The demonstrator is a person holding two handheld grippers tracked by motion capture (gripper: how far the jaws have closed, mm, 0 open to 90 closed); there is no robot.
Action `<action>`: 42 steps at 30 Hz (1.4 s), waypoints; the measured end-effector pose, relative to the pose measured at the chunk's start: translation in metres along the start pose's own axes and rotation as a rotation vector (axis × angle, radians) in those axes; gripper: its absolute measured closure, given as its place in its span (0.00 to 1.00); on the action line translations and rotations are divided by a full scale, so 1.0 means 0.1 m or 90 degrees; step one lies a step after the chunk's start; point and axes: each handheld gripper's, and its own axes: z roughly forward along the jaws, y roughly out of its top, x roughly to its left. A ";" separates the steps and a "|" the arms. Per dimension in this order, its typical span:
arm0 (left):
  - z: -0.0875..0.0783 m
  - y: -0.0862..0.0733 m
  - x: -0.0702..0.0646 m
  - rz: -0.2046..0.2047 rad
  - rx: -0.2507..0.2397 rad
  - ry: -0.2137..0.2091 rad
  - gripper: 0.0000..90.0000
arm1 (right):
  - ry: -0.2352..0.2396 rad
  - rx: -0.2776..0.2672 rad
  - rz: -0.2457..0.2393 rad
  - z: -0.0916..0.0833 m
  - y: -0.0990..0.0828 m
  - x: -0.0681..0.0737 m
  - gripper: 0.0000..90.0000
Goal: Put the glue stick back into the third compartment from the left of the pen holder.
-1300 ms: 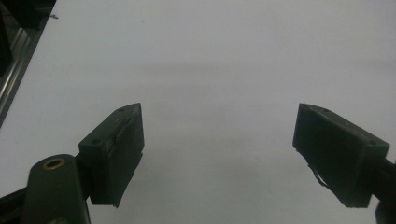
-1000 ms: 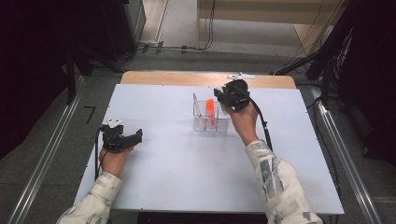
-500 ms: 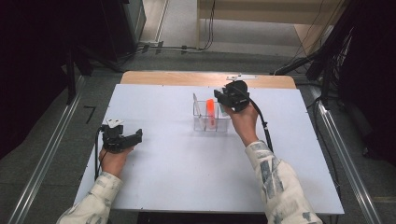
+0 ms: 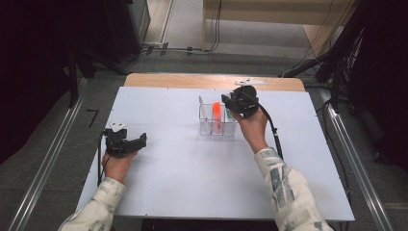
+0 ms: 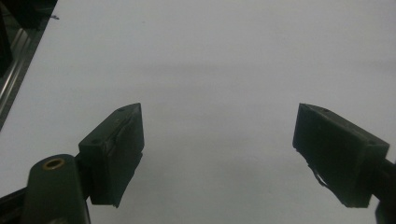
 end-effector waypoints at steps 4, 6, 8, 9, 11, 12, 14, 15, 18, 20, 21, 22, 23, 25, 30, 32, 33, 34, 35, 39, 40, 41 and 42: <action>0.00 0.00 0.00 0.000 0.000 0.000 0.19 | -0.001 0.000 -0.005 -0.02 -0.05 0.01 0.69; 0.00 0.00 0.00 0.000 0.000 0.000 0.19 | 0.000 -0.001 -0.007 -0.04 -0.08 0.01 0.69; 0.00 0.00 0.00 -0.001 0.000 0.000 0.19 | -0.003 -0.005 -0.010 -0.06 -0.14 0.02 0.69; 0.00 0.00 0.00 -0.001 0.000 0.000 0.19 | -0.005 -0.006 -0.013 -0.07 -0.17 0.03 0.69; 0.00 0.00 0.00 0.000 0.000 0.000 0.19 | -0.008 -0.006 -0.015 -0.09 -0.23 0.03 0.69; 0.00 0.00 0.00 0.004 0.001 0.001 0.19 | -0.009 -0.003 -0.017 -0.09 -0.25 0.03 0.69; 0.00 0.00 -0.01 0.004 0.002 0.002 0.19 | -0.010 -0.002 -0.019 -0.11 -0.29 0.03 0.69; 0.00 0.00 -0.01 0.004 0.002 0.002 0.19 | -0.014 -0.002 -0.025 -0.12 -0.31 0.04 0.69; 0.01 0.00 -0.01 0.002 0.002 0.002 0.19 | -0.011 0.001 -0.026 -0.13 -0.35 0.05 0.69; 0.00 0.00 -0.01 0.004 0.003 0.002 0.19 | -0.015 0.002 -0.036 -0.13 -0.38 0.07 0.69; 0.00 0.00 -0.01 0.004 0.003 0.002 0.19 | -0.018 0.003 -0.043 -0.13 -0.39 0.08 0.69; 0.00 0.00 -0.01 0.005 0.003 0.002 0.19 | -0.021 0.005 -0.045 -0.12 -0.41 0.09 0.69; 0.00 0.00 -0.01 0.005 0.003 0.002 0.19 | -0.023 0.008 -0.046 -0.12 -0.42 0.09 0.69; 0.00 0.00 -0.01 0.004 0.003 0.002 0.19 | -0.025 0.015 -0.046 -0.10 -0.45 0.08 0.69; 0.01 0.00 -0.01 0.004 0.003 0.001 0.19 | -0.026 0.024 -0.045 -0.08 -0.48 0.07 0.69; 0.01 0.00 -0.01 0.005 0.003 0.001 0.19 | -0.028 0.026 -0.047 -0.08 -0.49 0.06 0.69; 0.01 0.00 -0.01 0.004 0.003 0.002 0.19 | -0.030 0.022 -0.048 -0.09 -0.49 0.06 0.68; 0.01 0.00 -0.01 0.004 0.003 0.002 0.19 | -0.030 0.021 -0.049 -0.09 -0.49 0.06 0.68; 0.01 0.00 -0.01 0.004 0.003 0.002 0.19 | -0.029 0.021 -0.050 -0.09 -0.49 0.06 0.68; 0.01 0.00 -0.01 0.005 0.004 0.002 0.19 | -0.028 0.017 -0.053 -0.12 -0.48 0.06 0.66; 0.00 0.00 -0.01 0.004 0.003 0.003 0.19 | -0.027 0.015 -0.052 -0.13 -0.48 0.06 0.65; 0.00 0.00 -0.01 0.004 0.004 0.003 0.19 | -0.026 0.015 -0.052 -0.14 -0.48 0.05 0.64; 0.00 0.00 -0.01 0.004 0.004 0.003 0.19 | -0.025 0.015 -0.050 -0.15 -0.48 0.05 0.64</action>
